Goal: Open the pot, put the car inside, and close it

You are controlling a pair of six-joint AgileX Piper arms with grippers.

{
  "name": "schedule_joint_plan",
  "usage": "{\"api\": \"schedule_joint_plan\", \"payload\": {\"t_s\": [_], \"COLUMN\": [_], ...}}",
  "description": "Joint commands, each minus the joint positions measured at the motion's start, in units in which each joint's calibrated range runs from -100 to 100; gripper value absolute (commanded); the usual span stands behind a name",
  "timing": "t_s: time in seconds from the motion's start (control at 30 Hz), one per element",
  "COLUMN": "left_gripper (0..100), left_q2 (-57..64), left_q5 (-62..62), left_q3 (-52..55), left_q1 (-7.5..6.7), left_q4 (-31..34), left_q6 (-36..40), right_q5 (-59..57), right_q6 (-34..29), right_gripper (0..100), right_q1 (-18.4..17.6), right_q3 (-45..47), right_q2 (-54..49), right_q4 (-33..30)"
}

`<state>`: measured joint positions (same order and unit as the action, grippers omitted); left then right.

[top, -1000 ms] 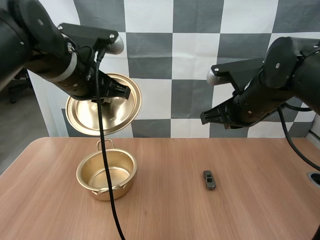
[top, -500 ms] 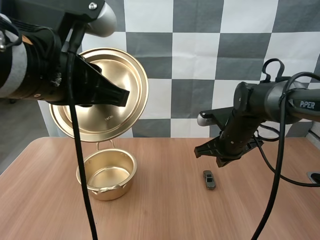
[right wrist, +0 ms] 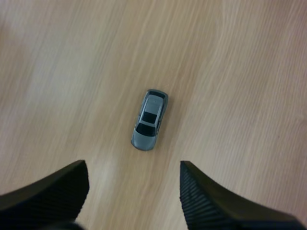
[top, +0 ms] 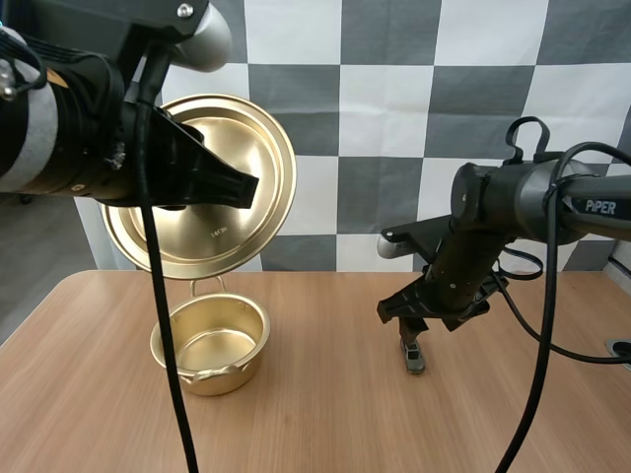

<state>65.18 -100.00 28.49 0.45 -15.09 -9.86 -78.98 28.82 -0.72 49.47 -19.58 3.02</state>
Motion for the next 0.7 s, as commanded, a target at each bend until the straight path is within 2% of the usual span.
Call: {"api": "schedule_joint_plan", "payload": {"t_s": [0.0,0.17,0.33,0.67], "left_gripper": [0,0,0,0], "left_q2": [-0.04,-0.04,-0.04,-0.04], "left_q5": [0.00,0.00,0.00,0.00], "left_q3": [-0.02,-0.02,-0.02,-0.02], "left_q1": [-0.02,-0.02,-0.02,-0.02], "left_q4": [-0.02,-0.04,-0.04,-0.04], "left_q6": [0.00,0.00,-0.73,-1.04], "right_q5": [4.76,15.36,16.32,16.75], "right_q6": [0.34,0.34,0.42,0.42], "right_gripper": [100,100,100,100], "right_q1": [-0.01,-0.01,-0.01,-0.01], "right_q3": [0.00,0.00,1.12,1.24], "right_q2": [-0.01,-0.01,0.94,11.98], "right_q4": [1.41,1.87,-0.41,-1.22]}}
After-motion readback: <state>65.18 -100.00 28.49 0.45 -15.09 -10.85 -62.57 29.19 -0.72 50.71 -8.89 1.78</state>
